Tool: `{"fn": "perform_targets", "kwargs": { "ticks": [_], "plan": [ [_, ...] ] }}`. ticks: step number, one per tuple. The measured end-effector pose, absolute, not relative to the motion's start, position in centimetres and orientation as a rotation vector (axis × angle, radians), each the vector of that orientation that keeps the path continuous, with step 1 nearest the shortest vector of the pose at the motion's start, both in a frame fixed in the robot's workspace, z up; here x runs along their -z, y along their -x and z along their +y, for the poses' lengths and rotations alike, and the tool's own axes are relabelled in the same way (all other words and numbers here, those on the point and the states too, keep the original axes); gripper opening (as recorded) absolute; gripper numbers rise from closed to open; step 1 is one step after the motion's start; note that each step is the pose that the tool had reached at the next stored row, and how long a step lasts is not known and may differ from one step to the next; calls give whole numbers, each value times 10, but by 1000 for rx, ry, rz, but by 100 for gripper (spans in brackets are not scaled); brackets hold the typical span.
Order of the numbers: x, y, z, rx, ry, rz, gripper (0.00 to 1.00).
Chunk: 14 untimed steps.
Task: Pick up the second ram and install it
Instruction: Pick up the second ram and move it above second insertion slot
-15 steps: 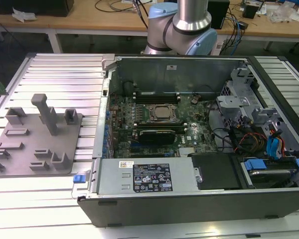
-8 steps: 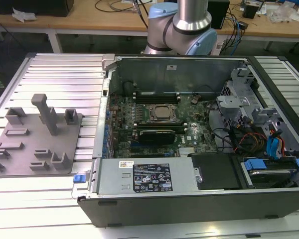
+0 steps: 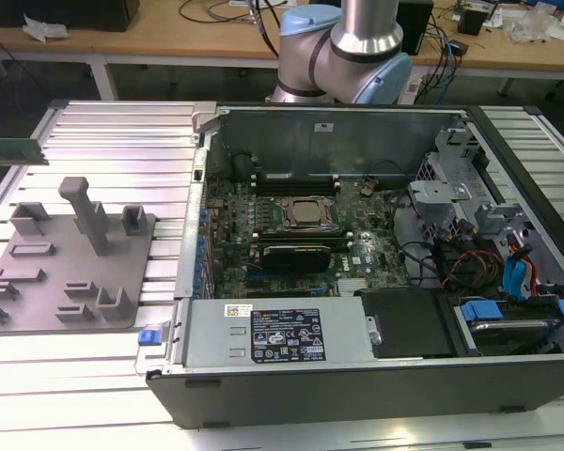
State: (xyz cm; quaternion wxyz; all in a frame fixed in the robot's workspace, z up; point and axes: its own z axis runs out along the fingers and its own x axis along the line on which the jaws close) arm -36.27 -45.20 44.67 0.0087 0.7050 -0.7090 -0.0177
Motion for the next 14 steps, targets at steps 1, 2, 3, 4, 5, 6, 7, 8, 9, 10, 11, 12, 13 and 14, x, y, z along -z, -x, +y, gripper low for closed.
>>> {"fn": "perform_targets", "kwargs": {
  "ticks": [1,2,3,4,5,6,7,8,9,10,11,12,13,14],
  "plan": [
    [-447,357,-452,55,-2203,-2215,9],
    [-447,351,-452,55,-2203,-2215,9],
    [-447,347,-452,55,-2203,-2215,9],
    [-447,340,-452,56,-2203,-2215,9],
    [-447,336,-452,56,-2202,-2215,9],
    [-447,331,-452,56,-2202,-2215,9],
    [-447,326,-452,56,-2203,-2215,9],
    [-447,322,-452,56,-2203,-2215,9],
    [-447,316,-452,56,-2202,-2215,9],
    [-447,313,-452,56,-2202,-2215,9],
    [-447,308,-452,56,-2202,-2215,9],
    [-447,301,-452,57,-2202,-2214,9],
    [-447,293,-452,57,-2202,-2214,9],
    [-447,289,-452,57,-2202,-2214,9]
  ]
}}
